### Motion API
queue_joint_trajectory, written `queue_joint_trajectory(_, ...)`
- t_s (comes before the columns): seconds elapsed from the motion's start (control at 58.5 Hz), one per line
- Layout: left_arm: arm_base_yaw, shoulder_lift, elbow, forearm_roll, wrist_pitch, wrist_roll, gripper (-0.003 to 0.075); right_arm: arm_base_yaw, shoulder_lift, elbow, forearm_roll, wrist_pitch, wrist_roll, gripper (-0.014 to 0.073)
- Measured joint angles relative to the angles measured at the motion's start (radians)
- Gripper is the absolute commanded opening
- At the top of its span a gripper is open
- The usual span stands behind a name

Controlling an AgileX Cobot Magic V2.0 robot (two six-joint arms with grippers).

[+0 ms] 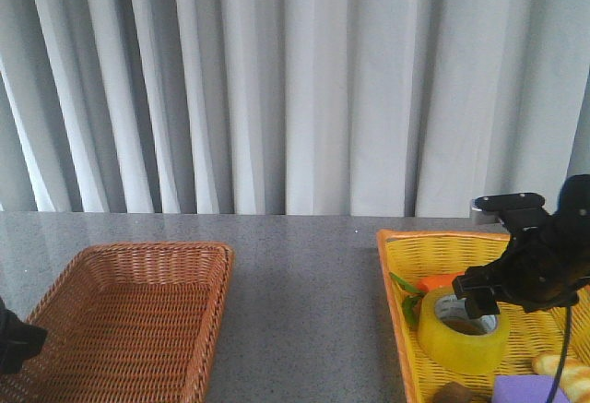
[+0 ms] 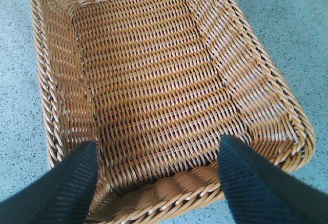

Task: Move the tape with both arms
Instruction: 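Lower the right gripper into the yellow basket and grasp the yellow tape roll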

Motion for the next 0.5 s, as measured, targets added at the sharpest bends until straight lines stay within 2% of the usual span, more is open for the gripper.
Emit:
queue_joint_trajectory(0.222, 0.000, 0.000, 0.000, 0.000, 0.004, 0.000, 0.0493, 0.000, 0.132, -0.109, -0.040, 0.043, 0.045, 0.0426)
queue_joint_trajectory(0.495, 0.000, 0.000, 0.000, 0.000, 0.006, 0.001, 0.0493, 0.000, 0.190, -0.147, -0.044, 0.060, 0.072, 0.0150)
